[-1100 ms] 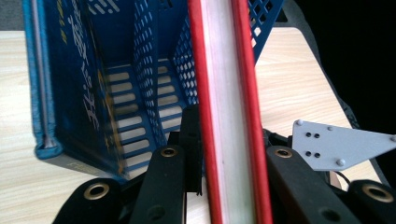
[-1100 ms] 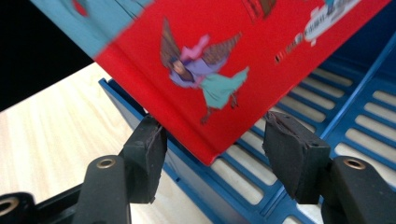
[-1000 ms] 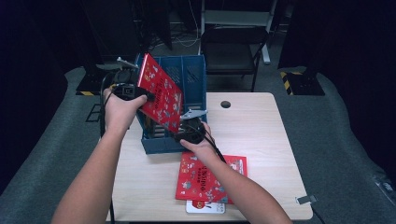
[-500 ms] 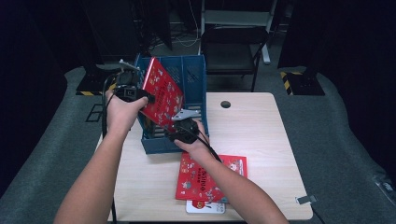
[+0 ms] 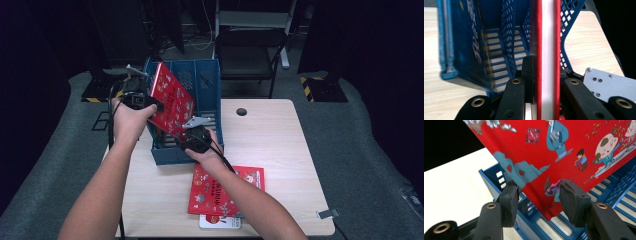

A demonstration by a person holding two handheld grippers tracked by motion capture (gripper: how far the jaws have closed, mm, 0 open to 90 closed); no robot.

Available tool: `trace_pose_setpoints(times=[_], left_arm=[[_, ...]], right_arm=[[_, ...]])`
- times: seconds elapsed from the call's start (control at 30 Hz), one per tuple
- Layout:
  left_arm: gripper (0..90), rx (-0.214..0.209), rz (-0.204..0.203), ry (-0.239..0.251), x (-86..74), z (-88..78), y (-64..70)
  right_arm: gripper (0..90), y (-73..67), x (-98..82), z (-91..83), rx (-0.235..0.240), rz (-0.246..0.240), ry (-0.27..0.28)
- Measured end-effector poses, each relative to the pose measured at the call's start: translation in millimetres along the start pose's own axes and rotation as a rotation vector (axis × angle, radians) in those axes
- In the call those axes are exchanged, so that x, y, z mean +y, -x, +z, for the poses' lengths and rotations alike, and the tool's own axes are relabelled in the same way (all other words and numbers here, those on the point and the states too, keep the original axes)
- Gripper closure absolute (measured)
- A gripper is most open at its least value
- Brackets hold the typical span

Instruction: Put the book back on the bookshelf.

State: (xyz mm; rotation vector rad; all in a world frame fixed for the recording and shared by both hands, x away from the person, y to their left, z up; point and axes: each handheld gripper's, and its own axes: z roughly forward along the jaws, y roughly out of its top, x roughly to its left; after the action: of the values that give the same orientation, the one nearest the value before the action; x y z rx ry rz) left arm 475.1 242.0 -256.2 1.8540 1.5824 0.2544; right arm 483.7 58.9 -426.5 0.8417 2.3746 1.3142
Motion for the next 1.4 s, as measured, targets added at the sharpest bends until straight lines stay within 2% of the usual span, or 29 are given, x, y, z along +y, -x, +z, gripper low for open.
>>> trace_pose_setpoints(times=[0.3,0.47,0.73,0.8,1.1,1.2,1.4], left_arm=[[78.5,0.0,-0.006,-0.002,-2.9,11.1,2.2],[78.5,-0.004,-0.032,0.01,-5.9,17.5,2.1],[78.4,0.008,-0.022,-0.005,-9.8,25.5,3.5],[78.4,0.008,-0.016,-0.013,-11.2,27.2,2.8],[78.3,0.017,-0.023,-0.034,-14.7,32.7,0.8],[78.3,0.021,-0.021,-0.038,-15.1,33.5,-0.2],[78.2,0.018,-0.032,-0.039,-17.5,38.1,-3.4]], right_arm=[[49.7,3.5,-0.9,-0.5,-0.005,-0.002,-0.007],[49.7,5.4,-1.7,-0.8,-0.017,0.005,0.001],[49.8,6.4,-3.7,1.1,-0.02,-0.014,-0.022],[49.8,5.7,-4.5,2.2,-0.021,-0.003,-0.024],[49.8,1.5,-6.0,5.3,-0.011,0.003,-0.023],[49.7,-1.7,-4.6,5.5,-0.008,-0.016,-0.016],[49.7,-1.3,-5.1,6.6,0.001,-0.01,-0.034]])
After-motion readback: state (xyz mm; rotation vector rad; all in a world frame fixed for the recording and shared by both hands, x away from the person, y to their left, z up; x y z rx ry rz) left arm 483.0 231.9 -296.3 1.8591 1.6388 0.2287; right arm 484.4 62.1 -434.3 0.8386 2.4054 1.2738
